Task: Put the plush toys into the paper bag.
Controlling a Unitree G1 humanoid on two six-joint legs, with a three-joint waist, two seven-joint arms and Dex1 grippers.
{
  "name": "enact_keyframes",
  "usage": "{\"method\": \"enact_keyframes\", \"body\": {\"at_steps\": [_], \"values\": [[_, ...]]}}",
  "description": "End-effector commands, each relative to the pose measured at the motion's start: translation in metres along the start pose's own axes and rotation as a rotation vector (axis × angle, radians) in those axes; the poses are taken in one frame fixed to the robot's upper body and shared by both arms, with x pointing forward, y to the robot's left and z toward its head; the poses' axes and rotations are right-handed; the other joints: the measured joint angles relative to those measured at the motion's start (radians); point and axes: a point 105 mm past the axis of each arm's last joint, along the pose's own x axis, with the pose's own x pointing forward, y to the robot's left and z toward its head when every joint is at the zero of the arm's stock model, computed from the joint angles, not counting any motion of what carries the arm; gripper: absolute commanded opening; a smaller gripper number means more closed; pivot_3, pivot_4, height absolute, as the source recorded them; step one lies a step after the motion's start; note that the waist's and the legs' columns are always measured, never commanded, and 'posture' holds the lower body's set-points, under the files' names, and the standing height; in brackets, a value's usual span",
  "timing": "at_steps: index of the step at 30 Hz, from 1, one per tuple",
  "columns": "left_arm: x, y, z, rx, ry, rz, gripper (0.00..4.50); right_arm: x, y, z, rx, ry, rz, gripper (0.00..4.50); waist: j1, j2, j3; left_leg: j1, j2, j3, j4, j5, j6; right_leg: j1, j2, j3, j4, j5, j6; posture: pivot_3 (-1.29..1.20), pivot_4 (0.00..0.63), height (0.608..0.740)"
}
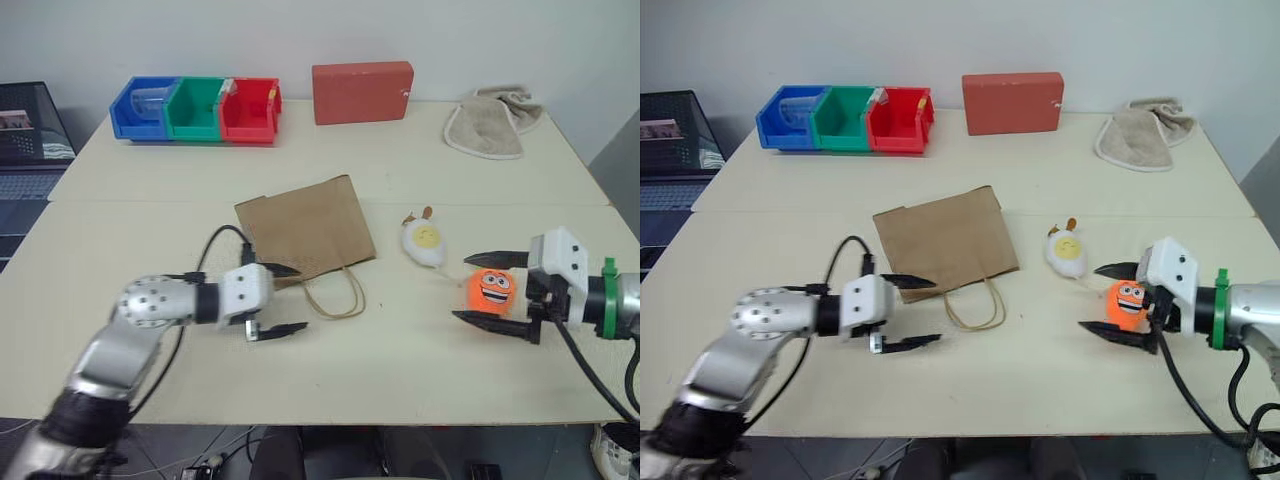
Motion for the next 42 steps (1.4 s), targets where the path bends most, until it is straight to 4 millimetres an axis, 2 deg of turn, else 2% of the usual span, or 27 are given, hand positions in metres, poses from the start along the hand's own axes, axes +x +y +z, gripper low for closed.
{"method": "enact_keyframes", "body": {"at_steps": [1,3,8,15,19,23,26,29,31,36,40,42], "values": [[0.009,0.007,0.001,0.048,-0.02,0.007,4.28,-0.003,0.004,0.009,-0.012,-0.028,-0.023,4.5,0.0,0.0,0.0,0.0,0.0,0.0,0.0,0.0,0.0,0.0,0.0,0.0,0.0,0.0,0.0,0.0,0.15,0.74],[0.016,0.006,-0.002,0.061,-0.027,-0.012,3.83,-0.003,0.006,0.009,-0.009,-0.027,-0.02,4.5,0.001,0.0,0.0,0.0,0.0,-0.001,0.0,0.0,0.0,0.0,0.0,-0.001,0.0,0.0,0.0,0.0,0.15,0.74],[0.027,0.011,0.002,0.08,-0.057,-0.006,2.23,-0.003,0.01,0.012,0.0,-0.035,-0.015,4.5,0.003,0.0,0.0,-0.001,0.0,-0.002,0.001,0.0,0.0,0.0,0.0,-0.001,0.0,0.0,0.0,0.0,0.15,0.74],[0.024,0.014,0.002,0.065,-0.06,-0.02,0.03,-0.001,0.015,0.011,0.003,-0.037,-0.004,4.5,0.004,0.0,0.0,-0.001,0.0,-0.003,0.001,0.0,0.0,0.0,0.0,-0.002,0.0,0.0,0.001,0.0,0.15,0.74],[0.02,0.02,0.013,-0.003,-0.111,-0.009,0.03,0.003,0.015,0.008,0.008,-0.026,-0.014,4.5,0.005,0.0,0.0,-0.002,0.0,-0.004,0.002,0.0,0.0,0.001,0.0,-0.002,0.0,0.0,0.001,0.0,0.15,0.74],[0.005,0.034,0.03,-0.104,-0.163,-0.012,0.03,0.025,0.023,0.011,0.046,-0.088,0.014,4.5,0.001,0.0,0.0,-0.002,0.0,-0.005,0.002,0.0,0.0,0.001,0.001,-0.004,0.0,0.0,0.001,0.0,0.15,0.74],[-0.004,0.045,0.05,-0.226,-0.25,-0.013,0.0,0.043,0.017,0.009,0.033,-0.113,-0.006,3.91,-0.001,0.0,0.0,-0.003,0.0,-0.006,0.002,0.0,0.0,0.0,0.001,-0.004,0.0,0.0,0.001,0.0,0.15,0.74],[-0.013,0.054,0.07,-0.326,-0.351,-0.008,0.0,0.068,0.013,0.009,0.039,-0.155,-0.008,2.8,-0.005,-0.001,0.0,-0.003,0.0,-0.006,0.003,0.0,0.0,0.0,0.001,-0.004,0.0,0.001,0.001,0.0,0.15,0.74],[-0.016,0.054,0.075,-0.355,-0.373,-0.016,0.0,0.078,0.01,0.01,0.031,-0.173,-0.015,2.07,-0.005,-0.001,0.0,-0.003,0.0,-0.007,0.003,0.0,0.0,0.0,0.001,-0.005,0.0,0.001,0.001,0.0,0.15,0.74],[-0.023,0.063,0.082,-0.404,-0.406,0.016,0.0,0.133,-0.003,0.019,0.037,-0.231,-0.064,0.14,-0.01,-0.001,0.0,-0.004,0.001,-0.008,0.002,0.0,0.0,-0.002,0.001,-0.006,0.002,0.001,0.0,0.0,0.15,0.74],[-0.023,0.066,0.091,-0.417,-0.423,0.023,0.0,0.17,-0.018,0.031,0.059,-0.275,-0.159,0.04,-0.008,-0.001,0.0,-0.004,0.0,-0.009,0.002,0.0,0.0,-0.002,0.001,-0.007,0.005,0.001,0.0,0.0,0.15,0.74],[-0.023,0.066,0.093,-0.421,-0.426,0.024,0.0,0.181,-0.025,0.034,0.071,-0.285,-0.2,0.04,-0.006,-0.001,0.0,-0.004,0.0,-0.009,0.002,0.0,0.0,-0.003,0.001,-0.007,0.006,0.001,0.0,0.0,0.15,0.74]]}}
